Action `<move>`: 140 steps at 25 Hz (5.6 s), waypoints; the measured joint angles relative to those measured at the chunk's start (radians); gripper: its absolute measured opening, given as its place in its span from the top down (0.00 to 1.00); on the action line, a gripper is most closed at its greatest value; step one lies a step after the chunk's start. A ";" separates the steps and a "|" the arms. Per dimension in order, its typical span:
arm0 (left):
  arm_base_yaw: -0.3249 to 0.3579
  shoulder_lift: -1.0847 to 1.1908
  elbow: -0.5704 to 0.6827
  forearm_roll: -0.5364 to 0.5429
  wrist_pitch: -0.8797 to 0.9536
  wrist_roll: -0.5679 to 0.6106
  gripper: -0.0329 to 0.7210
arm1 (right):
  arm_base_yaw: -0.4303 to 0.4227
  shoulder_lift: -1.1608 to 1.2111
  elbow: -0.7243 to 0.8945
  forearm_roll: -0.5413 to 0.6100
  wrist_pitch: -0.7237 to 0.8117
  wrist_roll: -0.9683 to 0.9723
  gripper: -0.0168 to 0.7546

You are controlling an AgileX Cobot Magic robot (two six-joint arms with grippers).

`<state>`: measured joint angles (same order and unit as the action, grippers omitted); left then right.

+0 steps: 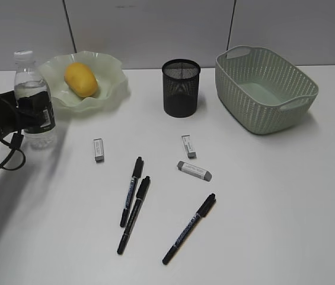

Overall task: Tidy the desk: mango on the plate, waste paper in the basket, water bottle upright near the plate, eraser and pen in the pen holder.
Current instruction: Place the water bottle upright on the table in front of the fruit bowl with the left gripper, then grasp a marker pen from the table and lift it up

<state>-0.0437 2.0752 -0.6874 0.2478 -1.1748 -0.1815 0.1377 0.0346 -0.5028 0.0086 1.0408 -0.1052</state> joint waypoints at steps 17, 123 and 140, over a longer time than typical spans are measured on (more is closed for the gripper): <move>0.000 -0.060 0.094 0.068 -0.031 0.000 0.16 | 0.000 0.000 0.000 0.000 0.000 0.000 0.29; 0.062 -2.083 0.160 -0.325 2.247 0.189 0.20 | 0.000 0.005 0.000 -0.009 -0.001 -0.001 0.29; 0.062 -2.083 0.160 -0.324 2.246 0.189 0.20 | 0.002 0.715 -0.382 -0.009 0.024 0.331 0.33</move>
<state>0.0180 -0.0075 -0.5273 -0.0762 1.0710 0.0080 0.1401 0.7497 -0.8850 0.0000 1.0649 0.2253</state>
